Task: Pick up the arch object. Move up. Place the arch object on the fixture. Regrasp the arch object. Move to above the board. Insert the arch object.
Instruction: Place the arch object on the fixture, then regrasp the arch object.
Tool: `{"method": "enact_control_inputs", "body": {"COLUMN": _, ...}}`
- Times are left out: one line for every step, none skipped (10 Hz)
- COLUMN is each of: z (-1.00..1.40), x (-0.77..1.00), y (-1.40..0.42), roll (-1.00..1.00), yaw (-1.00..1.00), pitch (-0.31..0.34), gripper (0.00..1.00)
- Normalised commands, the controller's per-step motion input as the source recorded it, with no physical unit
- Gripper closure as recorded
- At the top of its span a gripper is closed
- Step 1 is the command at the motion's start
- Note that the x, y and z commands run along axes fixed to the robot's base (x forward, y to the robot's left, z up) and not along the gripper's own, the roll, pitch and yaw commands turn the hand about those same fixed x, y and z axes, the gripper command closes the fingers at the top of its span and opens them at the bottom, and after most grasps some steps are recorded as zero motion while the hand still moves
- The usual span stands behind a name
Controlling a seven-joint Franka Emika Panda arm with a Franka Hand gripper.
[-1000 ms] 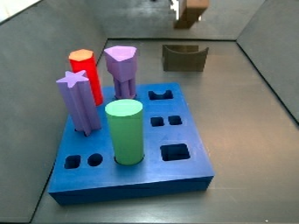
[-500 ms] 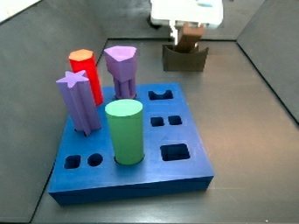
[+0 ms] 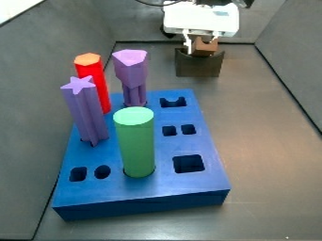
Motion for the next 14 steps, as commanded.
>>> {"method": "enact_control_inputs", "body": {"z": -0.19, "x": 0.06, "y": 0.03, "roll": -0.04, "yaw": -0.07, "pitch": -0.029, "gripper": 1.0}}
{"method": "enact_control_inputs", "body": {"z": 0.0, "x": 0.0, "y": 0.0, "roll": 0.0, "yaw": 0.0, "pitch": 0.0, "gripper": 0.0}}
{"method": "enact_control_inputs", "body": {"z": 1.0, "x": 0.0, "y": 0.0, "roll": -0.03, "yaw": 0.01, "pitch": 0.003, "gripper": 0.0}}
{"method": "enact_control_inputs", "body": {"z": 1.0, "x": 0.0, "y": 0.0, "roll": -0.02, "yaw": 0.01, "pitch": 0.004, "gripper": 0.0}}
{"method": "enact_control_inputs", "body": {"z": 1.0, "x": -0.02, "y": 0.01, "roll": -0.01, "yaw": 0.02, "pitch": -0.001, "gripper": 0.0}}
{"method": "enact_control_inputs", "body": {"z": 1.0, "x": -0.03, "y": 0.01, "roll": -0.01, "yaw": 0.02, "pitch": -0.01, "gripper": 0.0}}
{"method": "enact_control_inputs", "body": {"z": 1.0, "x": -0.05, "y": 0.0, "roll": 0.0, "yaw": 0.03, "pitch": -0.022, "gripper": 0.0}}
{"method": "enact_control_inputs", "body": {"z": 0.87, "x": -0.05, "y": 0.0, "roll": -0.01, "yaw": 0.03, "pitch": -0.029, "gripper": 0.0}}
{"method": "enact_control_inputs", "body": {"z": 0.68, "x": -0.05, "y": 0.0, "roll": -0.01, "yaw": 0.03, "pitch": -0.033, "gripper": 0.0}}
{"method": "enact_control_inputs", "body": {"z": 0.43, "x": -0.05, "y": 0.0, "roll": -0.02, "yaw": 0.04, "pitch": -0.039, "gripper": 0.0}}
{"method": "enact_control_inputs", "body": {"z": 0.24, "x": -0.05, "y": 0.0, "roll": -0.02, "yaw": 0.05, "pitch": -0.045, "gripper": 0.0}}
{"method": "enact_control_inputs", "body": {"z": 0.96, "x": -0.02, "y": -1.0, "roll": 1.0, "yaw": 0.03, "pitch": 0.027, "gripper": 0.0}}
{"method": "enact_control_inputs", "body": {"z": 0.93, "x": -0.01, "y": -1.0, "roll": 1.0, "yaw": 0.03, "pitch": 0.027, "gripper": 0.0}}
{"method": "enact_control_inputs", "body": {"z": 0.91, "x": -0.04, "y": -1.0, "roll": 1.0, "yaw": 0.03, "pitch": 0.022, "gripper": 0.0}}
